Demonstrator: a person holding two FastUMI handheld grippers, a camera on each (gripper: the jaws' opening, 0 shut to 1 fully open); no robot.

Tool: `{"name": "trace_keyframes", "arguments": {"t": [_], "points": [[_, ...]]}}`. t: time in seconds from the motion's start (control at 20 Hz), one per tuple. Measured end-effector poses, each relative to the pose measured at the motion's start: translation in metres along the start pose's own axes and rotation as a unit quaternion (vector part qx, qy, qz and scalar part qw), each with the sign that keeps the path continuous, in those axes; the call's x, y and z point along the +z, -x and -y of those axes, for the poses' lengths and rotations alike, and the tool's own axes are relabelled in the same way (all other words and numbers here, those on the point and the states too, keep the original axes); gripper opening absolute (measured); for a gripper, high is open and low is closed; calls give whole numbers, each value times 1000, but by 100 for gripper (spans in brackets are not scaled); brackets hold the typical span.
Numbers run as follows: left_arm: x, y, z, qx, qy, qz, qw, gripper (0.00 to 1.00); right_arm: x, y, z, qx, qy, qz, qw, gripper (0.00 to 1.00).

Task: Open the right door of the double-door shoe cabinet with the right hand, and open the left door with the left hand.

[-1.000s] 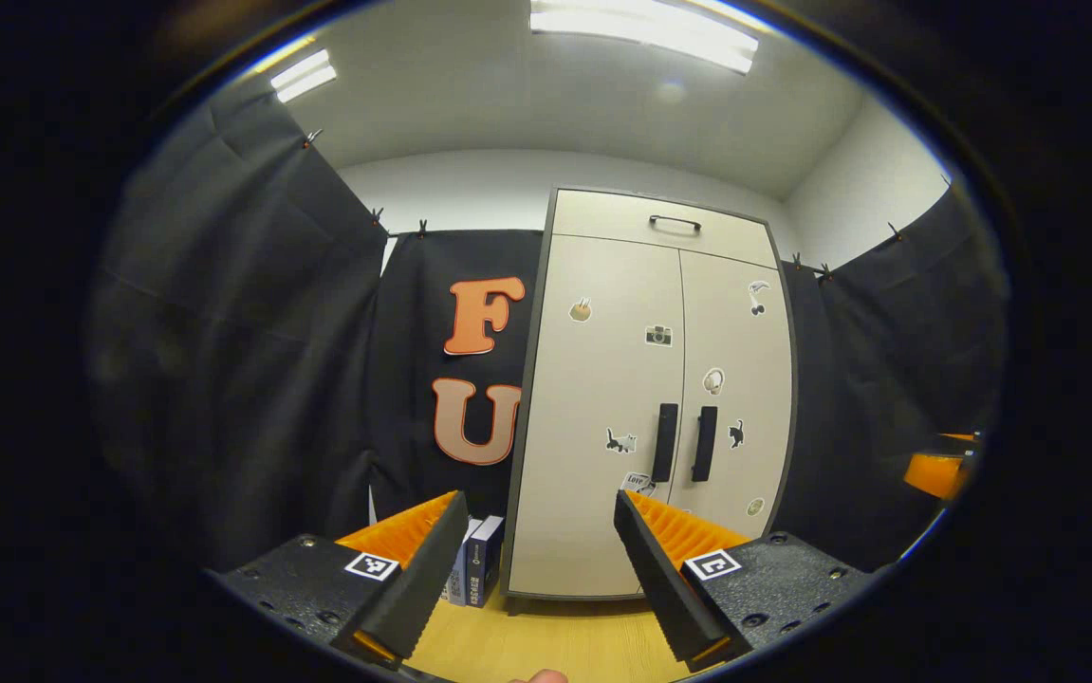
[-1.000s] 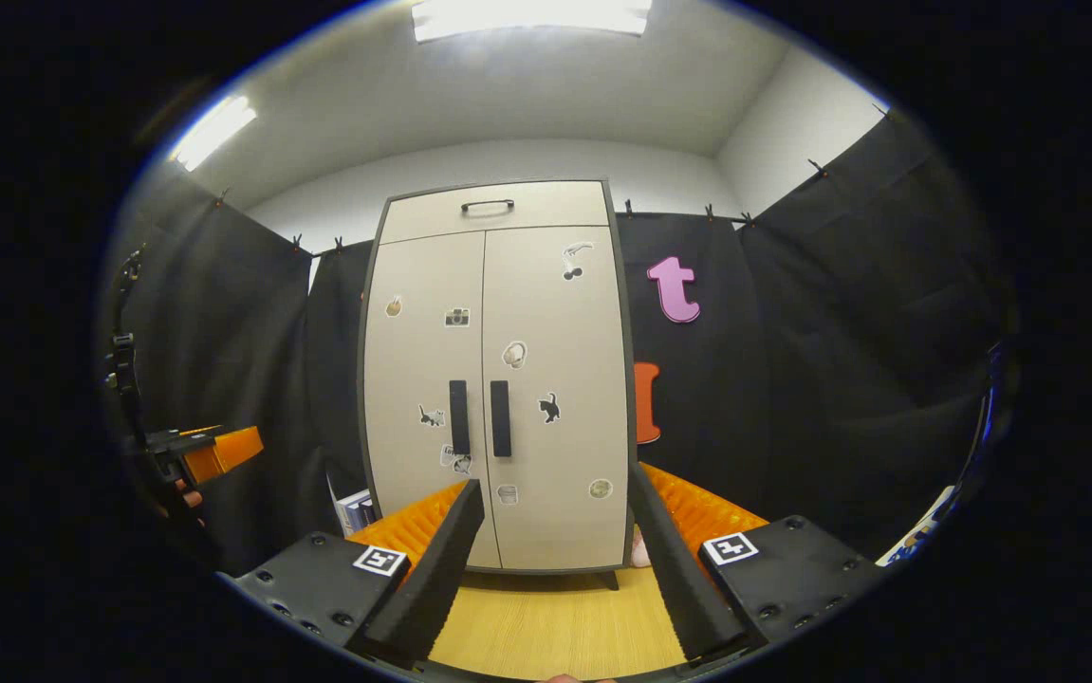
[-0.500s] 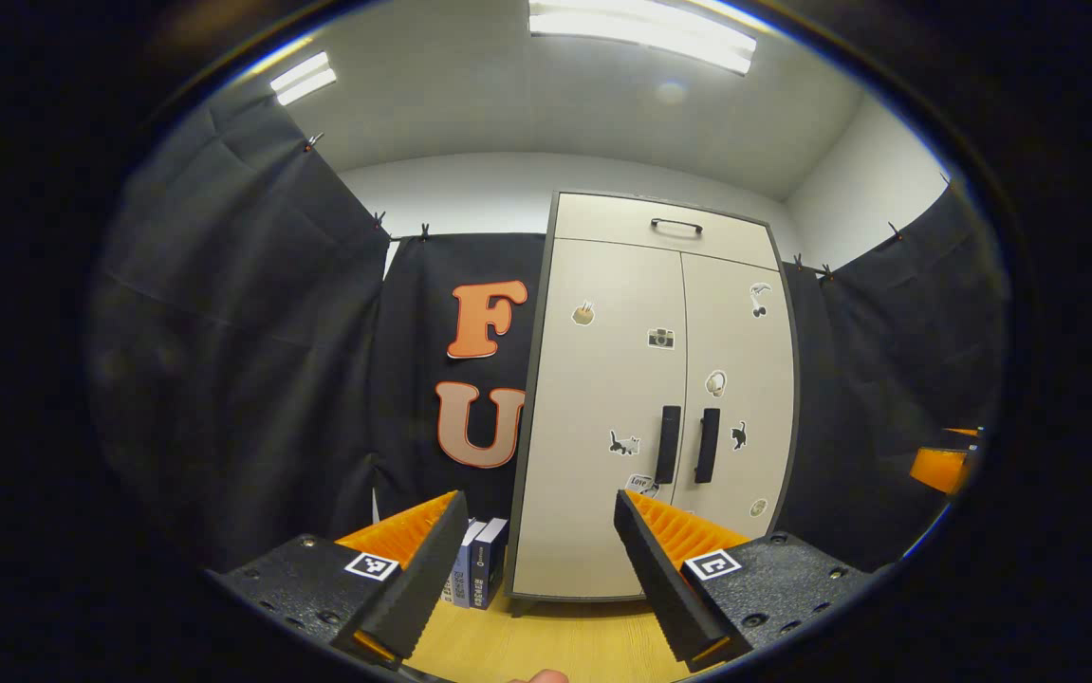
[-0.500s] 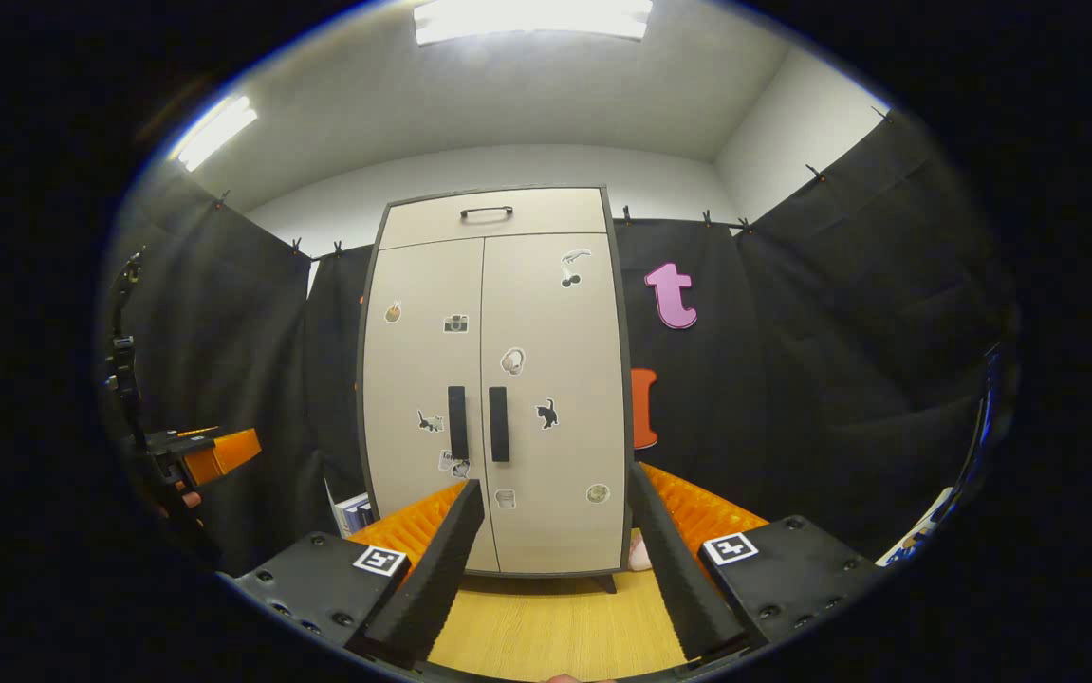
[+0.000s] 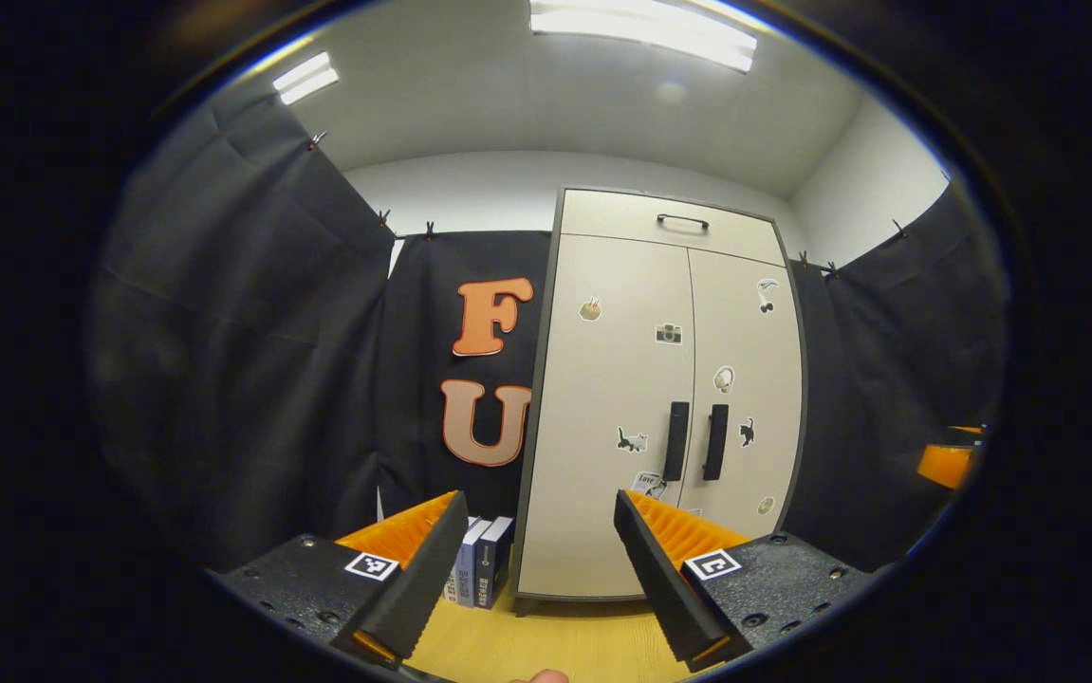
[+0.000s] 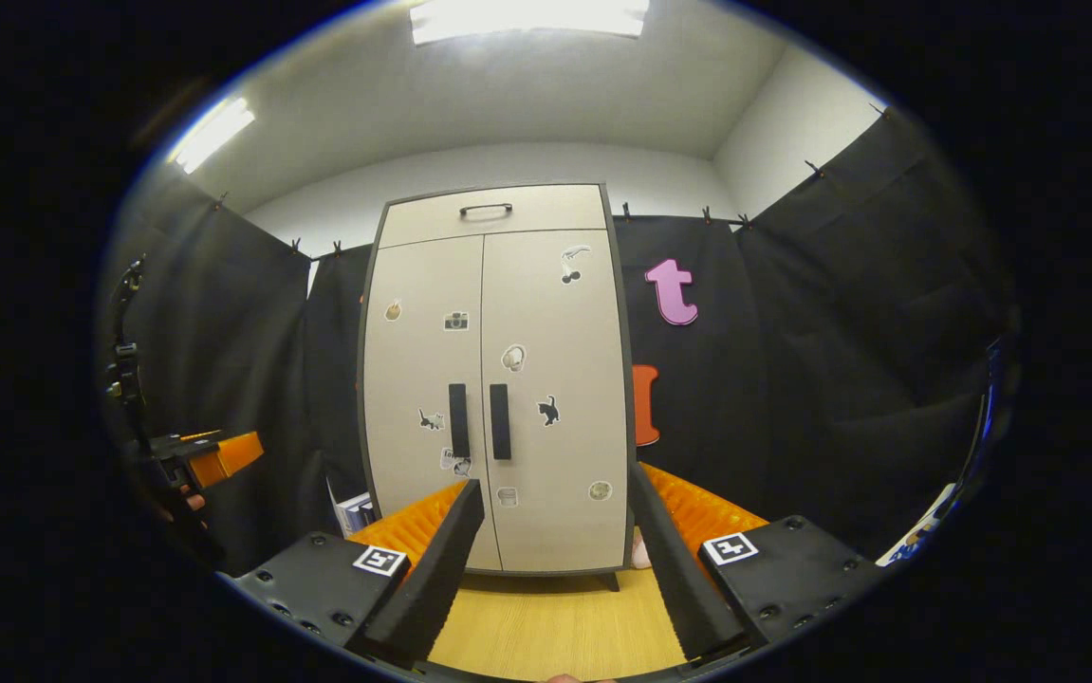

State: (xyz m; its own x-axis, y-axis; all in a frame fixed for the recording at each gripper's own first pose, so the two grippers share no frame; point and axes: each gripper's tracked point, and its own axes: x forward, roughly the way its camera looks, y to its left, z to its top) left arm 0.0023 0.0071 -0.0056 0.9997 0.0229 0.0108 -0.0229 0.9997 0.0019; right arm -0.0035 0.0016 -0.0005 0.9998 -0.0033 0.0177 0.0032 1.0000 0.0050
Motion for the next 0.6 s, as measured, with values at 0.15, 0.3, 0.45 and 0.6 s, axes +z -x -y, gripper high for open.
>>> {"name": "trace_keyframes", "arguments": {"t": [0.15, 0.3, 0.45, 0.6], "points": [[-6, -2, -1, 0, -2, -3, 1000, 94, -2, -9, 1, -2, 3, -2, 1000, 98], [-11, -1, -10, 11, -9, -4, 1000, 94, -5, -29, -11, 11, -5, -12, 1000, 98], [-20, 0, -17, 19, -7, -8, 1000, 94, 4, -59, -29, 32, -6, -17, 999, 99], [-28, -2, -24, 23, -3, -9, 1000, 92, 17, -100, -40, 38, 0, -13, 999, 98]]}}
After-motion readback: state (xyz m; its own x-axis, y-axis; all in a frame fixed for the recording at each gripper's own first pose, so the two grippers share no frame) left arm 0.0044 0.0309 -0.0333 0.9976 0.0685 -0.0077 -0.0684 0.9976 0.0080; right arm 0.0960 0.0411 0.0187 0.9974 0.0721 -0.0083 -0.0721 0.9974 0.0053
